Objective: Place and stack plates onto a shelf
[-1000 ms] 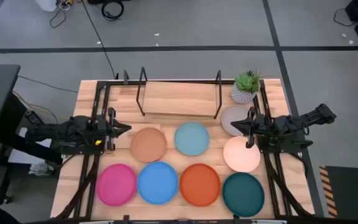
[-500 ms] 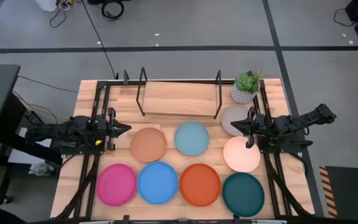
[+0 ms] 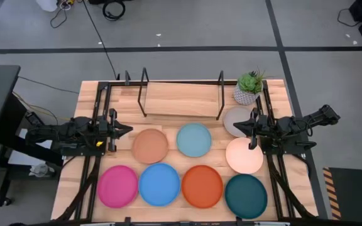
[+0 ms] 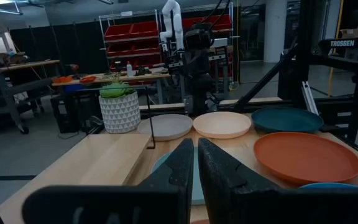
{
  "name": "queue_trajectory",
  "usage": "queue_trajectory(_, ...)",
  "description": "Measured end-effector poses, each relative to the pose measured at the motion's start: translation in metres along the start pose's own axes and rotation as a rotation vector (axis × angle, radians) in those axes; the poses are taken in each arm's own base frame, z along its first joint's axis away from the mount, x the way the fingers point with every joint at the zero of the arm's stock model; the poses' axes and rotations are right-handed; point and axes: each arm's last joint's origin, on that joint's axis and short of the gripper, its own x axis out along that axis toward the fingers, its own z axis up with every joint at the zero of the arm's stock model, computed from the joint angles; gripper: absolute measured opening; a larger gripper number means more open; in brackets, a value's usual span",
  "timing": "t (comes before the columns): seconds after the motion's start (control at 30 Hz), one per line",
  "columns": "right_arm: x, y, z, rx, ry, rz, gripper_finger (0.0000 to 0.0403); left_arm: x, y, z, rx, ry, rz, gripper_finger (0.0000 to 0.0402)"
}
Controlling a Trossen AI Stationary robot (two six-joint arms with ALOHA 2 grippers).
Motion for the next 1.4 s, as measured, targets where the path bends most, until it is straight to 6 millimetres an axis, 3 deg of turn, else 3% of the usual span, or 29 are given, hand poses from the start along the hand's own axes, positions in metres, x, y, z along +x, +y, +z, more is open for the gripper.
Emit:
queue_trajectory(1.13,0.0000,0.0000,0.0000,0.000,0.000,0.000,0.0016,0.0000,0.0001,0.0005,-0.003,-0.004,0.000,0.0032)
queue_trajectory(1.4,-0.0001,0.0005,0.0049,0.032,-0.045,0.005,0.0016,0.0000,-0.0002,0.0056,-0.498,-0.052,-0.030,0.0032)
